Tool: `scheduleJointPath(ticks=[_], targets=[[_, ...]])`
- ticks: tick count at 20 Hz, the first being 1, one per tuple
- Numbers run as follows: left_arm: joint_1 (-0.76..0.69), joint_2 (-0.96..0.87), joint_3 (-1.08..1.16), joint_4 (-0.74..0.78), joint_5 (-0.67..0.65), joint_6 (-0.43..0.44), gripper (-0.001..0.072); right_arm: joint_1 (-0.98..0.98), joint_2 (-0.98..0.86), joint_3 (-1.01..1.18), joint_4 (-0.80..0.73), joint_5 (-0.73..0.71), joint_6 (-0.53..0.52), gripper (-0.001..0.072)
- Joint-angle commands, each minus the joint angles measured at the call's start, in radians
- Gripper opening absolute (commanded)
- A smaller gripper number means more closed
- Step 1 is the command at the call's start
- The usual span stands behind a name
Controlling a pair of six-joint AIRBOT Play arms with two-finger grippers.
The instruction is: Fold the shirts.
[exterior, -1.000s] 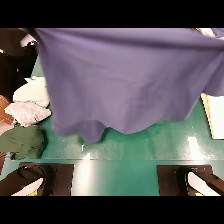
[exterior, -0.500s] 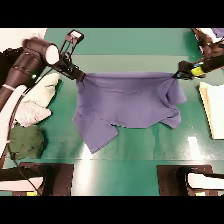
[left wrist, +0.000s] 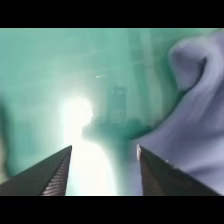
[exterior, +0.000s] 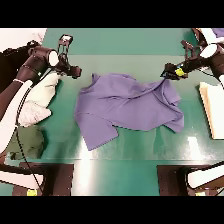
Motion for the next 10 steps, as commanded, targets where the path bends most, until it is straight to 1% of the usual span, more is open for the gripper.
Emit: scheduleJointPath(ticks=[1,3,4,7,8,10], targets=[[0.058,0.014,0.002,-0.008,-0.129,-0.006,0.0499,-0.018,0.002,0.032,0.01,0.07,-0.024,0.0336],[0.126,0.044,-0.016,-0.043,-0.237,-0.005,0.0498,-0.041,0.062,-0.022,0.011,0.121,-0.077,0.0336],[0.156,0.06,-0.04,-0.09,-0.261,0.01,0.0497,-0.051,0.106,-0.076,0.011,0.13,-0.098,0.0336],[0.217,0.111,-0.188,-0.321,-0.269,0.111,0.0498,-0.084,0.249,-0.259,0.02,0.132,-0.141,0.0336],[0.217,0.124,-0.241,-0.372,-0.268,0.142,0.0499,-0.101,0.297,-0.318,0.048,0.136,-0.155,0.0337],[0.217,0.141,-0.354,-0.442,-0.259,0.158,0.0499,-0.137,0.375,-0.409,0.124,0.151,-0.175,0.0348]])
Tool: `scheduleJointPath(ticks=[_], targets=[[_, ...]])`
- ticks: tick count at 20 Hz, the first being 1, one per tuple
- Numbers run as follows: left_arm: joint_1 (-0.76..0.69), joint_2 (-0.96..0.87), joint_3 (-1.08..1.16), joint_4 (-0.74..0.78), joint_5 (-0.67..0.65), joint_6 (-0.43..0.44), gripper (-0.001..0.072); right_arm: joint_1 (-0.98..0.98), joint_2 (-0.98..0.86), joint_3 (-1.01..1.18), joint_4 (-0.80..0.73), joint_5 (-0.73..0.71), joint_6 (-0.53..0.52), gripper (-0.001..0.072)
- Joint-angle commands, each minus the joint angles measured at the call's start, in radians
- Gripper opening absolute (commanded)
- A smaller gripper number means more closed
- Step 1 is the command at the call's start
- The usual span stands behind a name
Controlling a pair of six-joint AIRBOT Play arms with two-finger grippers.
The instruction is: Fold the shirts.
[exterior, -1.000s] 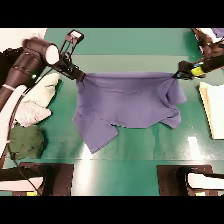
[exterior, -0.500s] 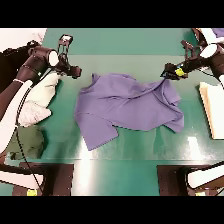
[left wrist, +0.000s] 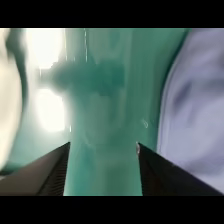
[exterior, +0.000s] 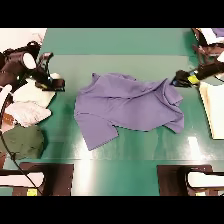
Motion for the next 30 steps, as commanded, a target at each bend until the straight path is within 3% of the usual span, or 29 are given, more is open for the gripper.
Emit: scheduleJointPath(ticks=[1,2,5,11,12,13,14,18,22,30], targets=[[0.021,0.031,-0.182,-0.216,-0.016,0.082,0.05,-0.061,0.143,-0.167,0.118,0.033,-0.051,0.0408],[0.021,0.031,-0.23,-0.254,-0.006,0.097,0.05,-0.079,0.173,-0.2,0.136,0.04,-0.052,0.0487],[0.018,0.031,-0.334,-0.373,0.046,0.137,0.05,-0.135,0.26,-0.3,0.145,0.039,-0.052,0.049],[-0.053,0.031,-0.374,-0.389,0.131,0.149,0.0498,-0.28,0.423,-0.506,0.14,0.04,-0.051,0.0486],[-0.055,0.031,-0.371,-0.392,0.136,0.148,0.0464,-0.319,0.449,-0.55,0.133,0.04,-0.051,0.0485],[-0.055,0.031,-0.363,-0.393,0.134,0.148,0.0177,-0.358,0.472,-0.593,0.098,0.042,-0.045,0.0483],[-0.055,0.031,-0.352,-0.391,0.132,0.15,0.0036,-0.391,0.494,-0.635,0.053,0.042,-0.034,0.0482],[-0.055,0.052,-0.307,-0.399,0.128,0.151,0.0025,-0.492,0.522,-0.803,-0.029,0.034,-0.015,0.0479],[-0.055,0.068,-0.303,-0.397,0.132,0.152,0.0026,-0.465,0.433,-0.906,0.074,-0.045,-0.035,0.0476],[-0.055,0.068,-0.303,-0.391,0.134,0.152,0.0025,-0.284,0.315,-0.836,0.107,-0.173,-0.021,0.0428]])
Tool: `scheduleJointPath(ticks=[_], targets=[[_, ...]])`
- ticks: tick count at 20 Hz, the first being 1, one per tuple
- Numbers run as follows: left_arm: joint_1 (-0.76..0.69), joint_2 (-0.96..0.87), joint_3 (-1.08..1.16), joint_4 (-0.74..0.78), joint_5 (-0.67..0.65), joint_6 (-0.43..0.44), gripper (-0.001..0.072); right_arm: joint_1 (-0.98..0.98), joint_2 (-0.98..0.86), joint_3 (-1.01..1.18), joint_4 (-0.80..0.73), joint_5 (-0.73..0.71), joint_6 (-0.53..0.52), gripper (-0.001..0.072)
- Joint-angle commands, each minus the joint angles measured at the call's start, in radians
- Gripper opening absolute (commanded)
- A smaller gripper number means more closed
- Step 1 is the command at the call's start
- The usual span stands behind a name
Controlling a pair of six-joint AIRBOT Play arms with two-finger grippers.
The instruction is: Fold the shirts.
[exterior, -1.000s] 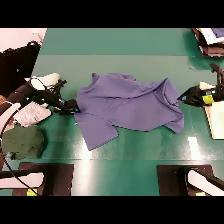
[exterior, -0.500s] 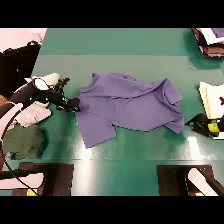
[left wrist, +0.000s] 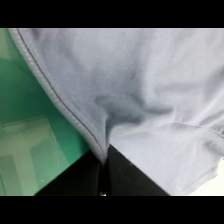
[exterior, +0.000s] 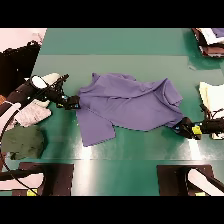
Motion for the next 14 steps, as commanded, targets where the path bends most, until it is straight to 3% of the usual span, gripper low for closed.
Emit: scheduleJointPath(ticks=[1,2,3,4,5,6,8,11,14], targets=[[0.0,0.001,0.001,0.006,0.003,0.0,0.0026,0.047,-0.037,0.028,-0.002,-0.052,0.006,0.0426],[0.0,0.001,0.001,0.006,0.003,0.0,0.0026,0.047,-0.043,0.032,-0.002,-0.051,0.005,0.0392],[0.0,0.001,0.001,0.006,0.003,0.0,0.0025,0.047,-0.045,0.032,-0.003,-0.053,0.005,0.0227],[0.0,0.001,0.001,0.006,0.003,0.0,0.0026,0.047,-0.045,0.032,-0.012,-0.055,0.005,0.0151],[0.0,0.001,0.001,0.006,0.003,0.0,0.0025,0.047,-0.045,0.032,-0.014,-0.056,0.005,0.0139],[0.0,0.001,0.001,0.006,0.003,0.0,0.0026,0.047,-0.045,0.032,-0.014,-0.056,0.005,0.0074],[0.0,0.001,0.001,0.006,0.002,0.0,0.0026,0.047,-0.045,0.032,-0.018,-0.06,0.005,0.0017],[0.0,0.014,0.002,0.017,0.002,0.0,0.0025,0.047,-0.024,0.032,-0.017,-0.049,0.004,0.0017],[0.006,0.124,0.048,0.157,-0.018,-0.039,0.0025,0.047,0.085,0.085,-0.017,-0.012,0.004,0.0017]])
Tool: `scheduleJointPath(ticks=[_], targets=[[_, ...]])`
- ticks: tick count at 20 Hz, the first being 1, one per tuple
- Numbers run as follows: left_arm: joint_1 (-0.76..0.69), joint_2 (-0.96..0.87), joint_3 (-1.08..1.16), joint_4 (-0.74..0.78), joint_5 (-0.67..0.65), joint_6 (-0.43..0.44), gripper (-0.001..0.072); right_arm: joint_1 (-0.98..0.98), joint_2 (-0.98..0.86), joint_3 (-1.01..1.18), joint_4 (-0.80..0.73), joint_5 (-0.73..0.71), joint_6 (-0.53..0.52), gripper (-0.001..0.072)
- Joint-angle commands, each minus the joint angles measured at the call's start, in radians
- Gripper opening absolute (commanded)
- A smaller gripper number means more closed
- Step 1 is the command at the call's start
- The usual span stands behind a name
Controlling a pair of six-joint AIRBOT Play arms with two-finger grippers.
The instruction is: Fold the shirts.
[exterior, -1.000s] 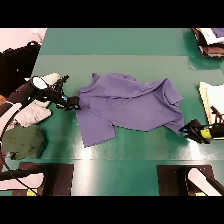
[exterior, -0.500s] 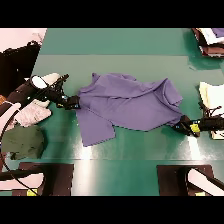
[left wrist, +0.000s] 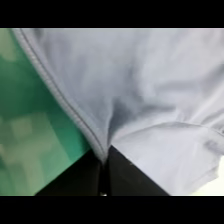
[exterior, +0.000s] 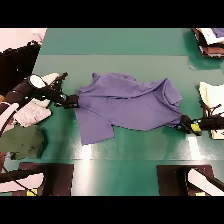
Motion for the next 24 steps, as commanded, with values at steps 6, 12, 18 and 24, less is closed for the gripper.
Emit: scheduleJointPath(ticks=[6,12,18,24], targets=[[0.103,0.399,0.308,0.131,-0.135,-0.046,0.0026,0.001,0.267,0.477,0.056,0.113,0.001,0.0017],[0.104,0.539,0.813,0.097,-0.177,-0.069,0.0025,0.001,0.341,0.982,0.041,0.116,0.001,0.0017],[0.104,0.539,1.151,0.056,-0.141,-0.144,0.0024,0.001,0.292,1.356,0.012,0.216,0.045,0.0016],[0.104,0.484,0.882,0.068,-0.161,-0.143,0.0024,0.001,0.033,1.532,-0.009,0.412,0.141,0.0016]])
